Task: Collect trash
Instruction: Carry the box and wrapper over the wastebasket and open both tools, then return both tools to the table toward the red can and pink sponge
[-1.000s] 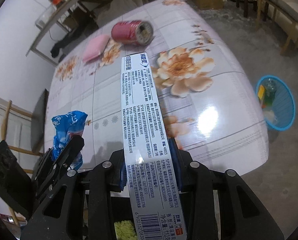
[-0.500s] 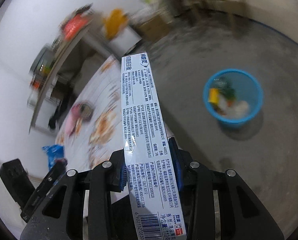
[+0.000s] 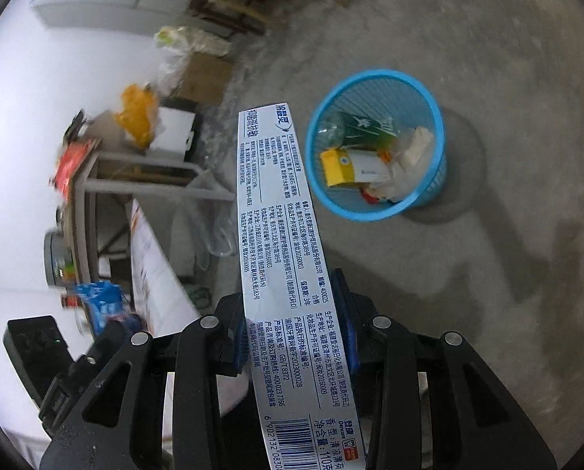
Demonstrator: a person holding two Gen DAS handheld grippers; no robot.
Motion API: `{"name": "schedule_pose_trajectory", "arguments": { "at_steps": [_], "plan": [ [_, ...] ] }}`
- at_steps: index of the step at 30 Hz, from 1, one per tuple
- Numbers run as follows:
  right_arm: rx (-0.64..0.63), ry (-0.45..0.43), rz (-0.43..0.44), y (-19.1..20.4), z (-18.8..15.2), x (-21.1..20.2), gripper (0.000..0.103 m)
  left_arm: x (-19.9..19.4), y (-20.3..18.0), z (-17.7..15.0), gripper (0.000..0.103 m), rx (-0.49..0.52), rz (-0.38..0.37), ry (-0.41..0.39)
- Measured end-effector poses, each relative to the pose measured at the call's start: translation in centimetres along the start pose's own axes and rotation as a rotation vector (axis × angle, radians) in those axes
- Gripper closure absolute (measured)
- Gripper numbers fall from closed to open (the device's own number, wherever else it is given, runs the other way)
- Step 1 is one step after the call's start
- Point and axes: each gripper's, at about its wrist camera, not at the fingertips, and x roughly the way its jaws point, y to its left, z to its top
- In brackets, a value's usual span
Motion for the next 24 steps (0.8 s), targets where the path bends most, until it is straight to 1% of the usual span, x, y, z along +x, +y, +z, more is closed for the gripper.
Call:
{"name": "schedule_pose_trajectory", "arguments": {
  "at_steps": [3, 5, 6, 7, 8, 9, 10, 12, 13, 15, 17, 19, 22, 24],
  "plan": [
    [0.065, 0.005, -0.002, -0.6, 3.7, 1.9, 0.068, 3.8, 0.2, 3.1, 0.071, -0.016, 0.023, 0.050],
    [0.086, -0.015, -0.011, -0.9, 5.3, 2.4, 0.065, 5.6, 0.2, 5.2, 0.069, -0.018, 0.023, 0.043],
    [0.093, -0.026, -0.014, -1.1, 6.5, 3.0, 0.053, 6.4, 0.1, 6.1, 0.057, -0.026, 0.015, 0.038],
    [0.104, -0.021, -0.005, -1.5, 7.7, 4.0, 0.038, 7.3, 0.3, 7.0, 0.050, -0.038, 0.016, 0.038],
    [0.128, -0.017, -0.006, -2.3, 8.5, 5.0, 0.037, 8.1, 0.7, 7.9, 0.041, -0.059, 0.046, 0.032],
    [0.159, -0.017, -0.020, -3.2, 9.1, 6.0, 0.037, 8.3, 1.1, 7.9, 0.041, -0.073, 0.058, 0.026],
    [0.178, -0.014, -0.023, -3.9, 9.1, 6.4, 0.037, 8.3, 1.6, 8.2, 0.041, -0.093, 0.059, 0.021],
    [0.217, -0.012, -0.025, -5.4, 8.3, 6.9, 0.037, 8.7, 2.6, 8.1, 0.040, -0.144, 0.029, 0.031],
    [0.219, -0.010, -0.020, -5.8, 7.9, 6.8, 0.037, 8.4, 2.9, 7.9, 0.040, -0.151, 0.013, 0.035],
    [0.207, -0.004, -0.029, -6.3, 6.9, 6.7, 0.037, 7.8, 3.4, 7.6, 0.040, -0.135, 0.020, 0.027],
    [0.185, 0.004, -0.053, -7.0, 6.1, 6.3, 0.037, 6.7, 3.9, 7.0, 0.040, -0.112, 0.029, 0.017],
    [0.170, 0.002, -0.071, -7.3, 5.3, 5.6, 0.037, 5.3, 4.4, 6.2, 0.040, -0.120, 0.032, 0.002],
    [0.146, -0.005, -0.091, -7.6, 4.2, 3.8, 0.037, 2.9, 5.1, 5.4, 0.040, -0.135, 0.020, -0.033],
    [0.127, -0.009, -0.098, -7.3, 4.1, 3.4, 0.037, 0.4, 5.6, 4.5, 0.040, -0.133, -0.001, -0.072]
  ]
}}
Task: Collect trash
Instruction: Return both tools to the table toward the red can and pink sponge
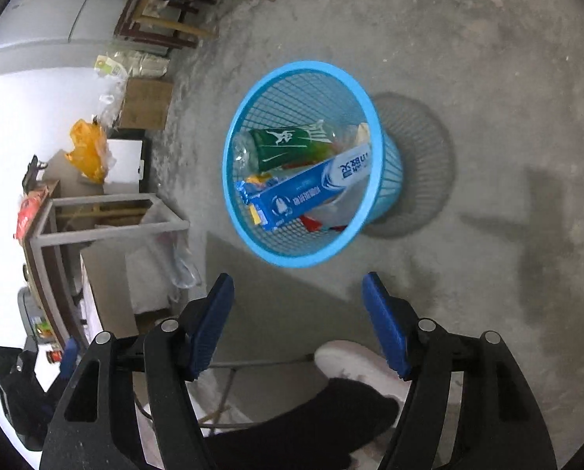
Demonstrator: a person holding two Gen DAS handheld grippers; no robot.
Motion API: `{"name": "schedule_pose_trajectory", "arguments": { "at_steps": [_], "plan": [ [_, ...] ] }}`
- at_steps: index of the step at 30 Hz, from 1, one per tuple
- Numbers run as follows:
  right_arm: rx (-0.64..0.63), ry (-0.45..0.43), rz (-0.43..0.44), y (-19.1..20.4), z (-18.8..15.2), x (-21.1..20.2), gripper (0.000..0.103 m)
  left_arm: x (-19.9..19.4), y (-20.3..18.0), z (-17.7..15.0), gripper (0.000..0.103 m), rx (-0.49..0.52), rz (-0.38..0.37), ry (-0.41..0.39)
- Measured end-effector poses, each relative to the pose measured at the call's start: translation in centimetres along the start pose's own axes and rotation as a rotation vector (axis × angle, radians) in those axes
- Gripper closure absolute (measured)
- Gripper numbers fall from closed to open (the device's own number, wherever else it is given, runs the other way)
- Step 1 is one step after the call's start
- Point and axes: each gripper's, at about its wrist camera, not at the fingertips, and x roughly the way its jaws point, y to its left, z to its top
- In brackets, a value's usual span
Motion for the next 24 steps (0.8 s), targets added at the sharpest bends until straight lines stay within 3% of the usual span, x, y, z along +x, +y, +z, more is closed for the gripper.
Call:
{"name": "schedule_pose_trajectory", "arguments": {
  "at_steps": [4, 7, 12, 16, 19, 24],
  "plan": [
    [-0.088, -0.034, 0.007, 2.6, -0.5, -2.0, 0.034, -5.3, 1.9, -1.3, 0.040, 0.012, -0.011, -0.037],
    [-0.192, -0.055, 0.026, 6.2, -1.3, -3.6, 0.033, -10.9, 5.1, -2.9, 0.039, -0.002, 0.030, -0.113],
    [-0.452, -0.053, 0.066, 15.3, -4.5, -4.7, 0.030, -21.2, 13.3, -7.7, 0.034, -0.086, 0.178, -0.310],
    [-0.766, -0.013, 0.113, 24.9, -10.1, -3.5, 0.026, -27.1, 19.8, -11.8, 0.028, -0.159, 0.319, -0.419],
    [-1.029, 0.033, 0.133, 31.6, -15.4, -1.2, 0.021, -29.9, 24.1, -13.6, 0.023, -0.223, 0.401, -0.455],
    [-1.372, 0.190, 0.149, 40.6, -23.2, 4.7, 0.017, -32.3, 30.5, -12.7, 0.015, -0.265, 0.479, -0.462]
  ]
}}
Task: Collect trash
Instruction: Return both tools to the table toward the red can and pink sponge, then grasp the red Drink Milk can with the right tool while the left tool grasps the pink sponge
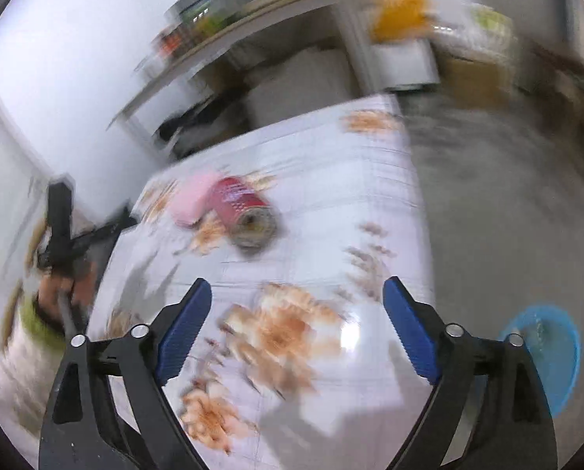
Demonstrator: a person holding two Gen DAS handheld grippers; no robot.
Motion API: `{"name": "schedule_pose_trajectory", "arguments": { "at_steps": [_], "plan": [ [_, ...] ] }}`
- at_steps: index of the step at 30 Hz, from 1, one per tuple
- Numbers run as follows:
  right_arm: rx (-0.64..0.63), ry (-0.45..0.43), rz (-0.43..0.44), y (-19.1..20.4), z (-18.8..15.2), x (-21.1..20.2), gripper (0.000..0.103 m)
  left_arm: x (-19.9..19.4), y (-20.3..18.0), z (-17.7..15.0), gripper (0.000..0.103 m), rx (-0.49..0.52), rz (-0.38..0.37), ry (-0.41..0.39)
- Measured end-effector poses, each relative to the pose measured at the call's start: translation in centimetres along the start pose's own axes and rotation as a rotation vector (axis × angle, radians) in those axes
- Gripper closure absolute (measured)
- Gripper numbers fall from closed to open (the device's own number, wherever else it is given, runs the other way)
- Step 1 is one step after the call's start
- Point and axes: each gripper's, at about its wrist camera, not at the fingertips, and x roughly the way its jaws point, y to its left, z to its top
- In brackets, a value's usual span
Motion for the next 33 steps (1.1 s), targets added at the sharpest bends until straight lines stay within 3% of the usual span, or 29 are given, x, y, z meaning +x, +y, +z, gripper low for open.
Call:
{"name": "schedule_pose_trajectory", "arguments": {
  "at_steps": [3, 7, 15, 17, 19, 20, 26, 33],
  "plan": [
    [-0.170, 0.075, -0.031, 3.8, 3.9, 4.9, 0.016, 3.0, 1.2, 2.0, 0.012, 0.033, -0.001, 0.060],
    [-0.271, 0.156, -0.035, 6.1, 7.0, 10.3, 0.016, 7.6, 2.2, 4.2, 0.010, 0.031, 0.013, 0.146],
    [-0.412, 0.357, -0.092, 8.3, 8.2, 18.3, 0.017, 13.5, 2.3, 5.2, 0.010, 0.069, 0.077, 0.244],
    [-0.390, 0.400, -0.082, 7.9, 8.0, 19.6, 0.025, 13.6, 1.9, 4.9, 0.010, 0.102, 0.103, 0.228],
    [-0.353, 0.410, -0.063, 7.6, 7.9, 19.8, 0.040, 13.7, 1.4, 4.4, 0.016, 0.136, 0.137, 0.219],
    [-0.335, 0.410, -0.057, 7.5, 7.7, 19.6, 0.040, 13.7, 1.3, 4.3, 0.022, 0.149, 0.149, 0.216],
    [-0.275, 0.388, -0.048, 7.3, 4.6, 16.8, 0.041, 11.7, 0.0, 1.5, 0.024, 0.185, 0.117, 0.232],
    [-0.277, 0.320, -0.040, 8.5, -3.0, 10.1, 0.040, 5.2, -3.2, -7.4, 0.024, 0.234, 0.024, 0.218]
  ]
}}
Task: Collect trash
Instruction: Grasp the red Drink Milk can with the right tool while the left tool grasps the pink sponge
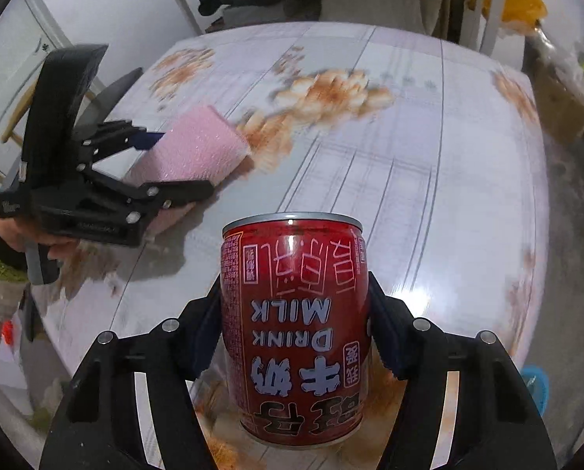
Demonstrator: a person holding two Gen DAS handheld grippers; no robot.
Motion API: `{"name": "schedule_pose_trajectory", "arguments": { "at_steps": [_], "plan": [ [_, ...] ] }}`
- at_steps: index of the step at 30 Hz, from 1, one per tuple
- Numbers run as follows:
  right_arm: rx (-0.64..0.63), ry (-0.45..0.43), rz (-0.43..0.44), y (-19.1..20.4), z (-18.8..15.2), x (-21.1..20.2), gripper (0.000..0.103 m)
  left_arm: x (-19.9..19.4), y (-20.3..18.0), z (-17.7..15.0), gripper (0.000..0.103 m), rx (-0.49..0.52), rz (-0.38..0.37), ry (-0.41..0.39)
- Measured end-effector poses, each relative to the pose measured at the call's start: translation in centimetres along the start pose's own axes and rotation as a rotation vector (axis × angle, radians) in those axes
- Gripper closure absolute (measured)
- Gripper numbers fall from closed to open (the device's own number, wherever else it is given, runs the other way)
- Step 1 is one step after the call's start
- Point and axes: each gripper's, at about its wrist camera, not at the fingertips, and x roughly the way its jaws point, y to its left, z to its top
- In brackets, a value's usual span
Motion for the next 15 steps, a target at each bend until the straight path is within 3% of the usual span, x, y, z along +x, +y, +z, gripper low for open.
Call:
{"name": "schedule_pose_trajectory", "arguments": {
  "at_steps": [3, 6, 10, 15],
  "plan": [
    [-0.022, -0.049, -0.057, 1.8, -3.6, -1.2, 0.038, -1.8, -2.5, -3.9, 0.024, -0.001, -0.032, -0.024],
    [0.001, -0.104, -0.083, 2.7, -6.5, -2.3, 0.028, -3.2, -4.8, -7.2, 0.024, -0.019, -0.037, -0.063],
    [0.106, -0.212, -0.074, 1.9, -9.4, -3.6, 0.022, -4.2, -7.2, -8.9, 0.024, -0.069, -0.041, -0.103],
    [0.165, -0.275, -0.082, 2.0, -9.7, -3.2, 0.022, -4.7, -8.6, -10.2, 0.024, -0.115, 0.012, -0.149]
  ]
}}
